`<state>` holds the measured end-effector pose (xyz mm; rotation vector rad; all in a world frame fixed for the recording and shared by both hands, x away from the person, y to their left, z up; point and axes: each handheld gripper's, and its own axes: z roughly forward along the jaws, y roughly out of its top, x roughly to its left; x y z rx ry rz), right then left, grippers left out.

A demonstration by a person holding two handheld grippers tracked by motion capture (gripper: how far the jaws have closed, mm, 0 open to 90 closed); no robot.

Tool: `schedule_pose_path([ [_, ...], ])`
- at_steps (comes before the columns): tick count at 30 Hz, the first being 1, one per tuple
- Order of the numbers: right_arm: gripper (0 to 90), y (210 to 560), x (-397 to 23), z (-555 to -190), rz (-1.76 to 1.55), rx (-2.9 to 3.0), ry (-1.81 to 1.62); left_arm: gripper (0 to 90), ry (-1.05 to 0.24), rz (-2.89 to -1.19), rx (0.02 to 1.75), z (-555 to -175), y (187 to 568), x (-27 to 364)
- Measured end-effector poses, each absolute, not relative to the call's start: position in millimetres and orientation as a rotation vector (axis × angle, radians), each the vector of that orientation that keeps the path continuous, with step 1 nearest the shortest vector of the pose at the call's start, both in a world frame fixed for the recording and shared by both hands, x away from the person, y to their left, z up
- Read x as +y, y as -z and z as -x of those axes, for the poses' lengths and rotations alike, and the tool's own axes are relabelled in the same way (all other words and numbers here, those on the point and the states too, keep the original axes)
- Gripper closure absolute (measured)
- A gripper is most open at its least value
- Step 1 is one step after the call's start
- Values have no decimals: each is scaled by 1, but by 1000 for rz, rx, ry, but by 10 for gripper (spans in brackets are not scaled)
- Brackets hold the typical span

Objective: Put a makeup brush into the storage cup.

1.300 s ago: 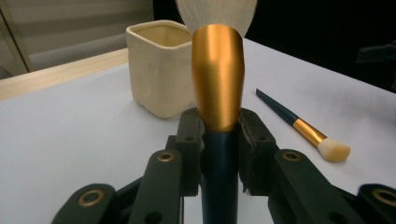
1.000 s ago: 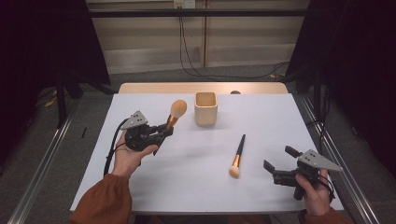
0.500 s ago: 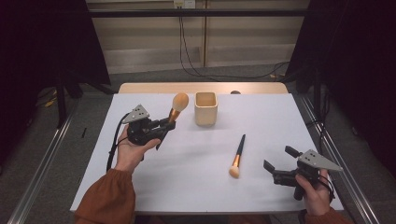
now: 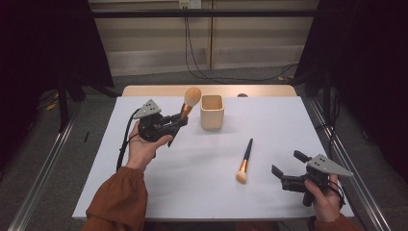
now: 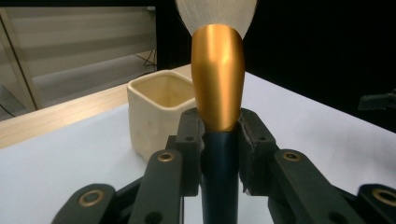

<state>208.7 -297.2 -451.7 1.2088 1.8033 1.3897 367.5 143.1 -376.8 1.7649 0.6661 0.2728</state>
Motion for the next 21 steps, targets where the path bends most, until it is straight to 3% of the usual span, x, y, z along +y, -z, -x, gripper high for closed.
schedule_pose_path([
  [21, 0, 452, -298, -208, -1207, 1807, -1389, 729, -275, -1725, 621, -397, 358, 115],
])
